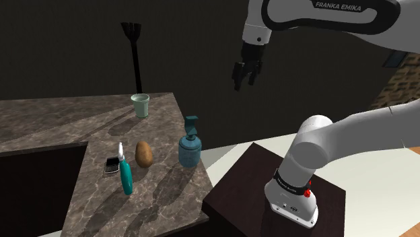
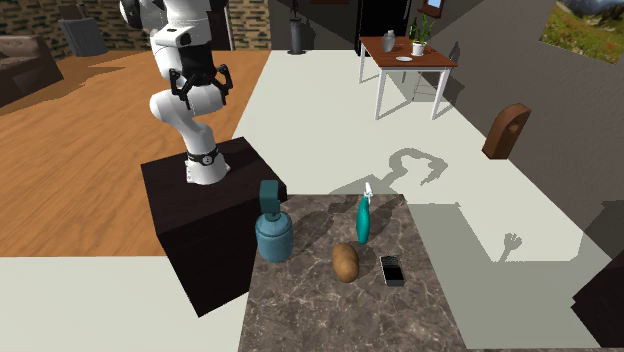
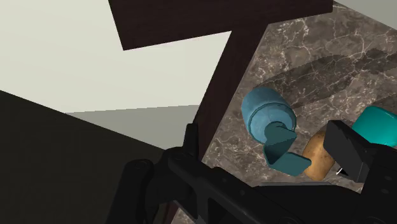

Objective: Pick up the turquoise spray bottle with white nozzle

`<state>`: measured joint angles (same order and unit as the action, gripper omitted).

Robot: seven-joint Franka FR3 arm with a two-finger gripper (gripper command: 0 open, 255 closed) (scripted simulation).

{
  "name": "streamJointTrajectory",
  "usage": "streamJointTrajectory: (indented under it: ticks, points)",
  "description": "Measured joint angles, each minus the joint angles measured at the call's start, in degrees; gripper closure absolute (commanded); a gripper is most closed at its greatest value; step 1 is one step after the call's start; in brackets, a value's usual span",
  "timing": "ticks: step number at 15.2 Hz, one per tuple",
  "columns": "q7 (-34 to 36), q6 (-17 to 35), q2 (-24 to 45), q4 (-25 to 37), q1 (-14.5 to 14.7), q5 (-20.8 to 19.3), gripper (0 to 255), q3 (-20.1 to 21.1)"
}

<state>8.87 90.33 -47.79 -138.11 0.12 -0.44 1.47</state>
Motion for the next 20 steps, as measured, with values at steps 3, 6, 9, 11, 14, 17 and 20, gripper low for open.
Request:
streamJointTrajectory:
  ticks: [3, 6, 9, 11, 14, 17, 20]
  points:
    - [1.58, 1.47, 0.99, -0.43, 0.44, 0.9, 0, 1.48]
    - [4.74, 5.4, 3.77, -1.43, 1.16, 2.47, 0, 4.38]
    - [8.74, 9.62, 7.59, -1.58, 2.07, 4.24, 0, 8.1]
    - [11.24, 11.75, 10.27, -0.79, 2.49, 5.04, 0, 10.35]
    - [15.22, 15.82, 15.16, 0.26, 2.94, 5.82, 0, 13.93]
    - [18.96, 19.19, 20.37, 2.28, 2.95, 5.68, 0, 17.09]
    - [23.04, 22.92, 25.68, 3.89, 2.95, 4.93, 0, 20.3]
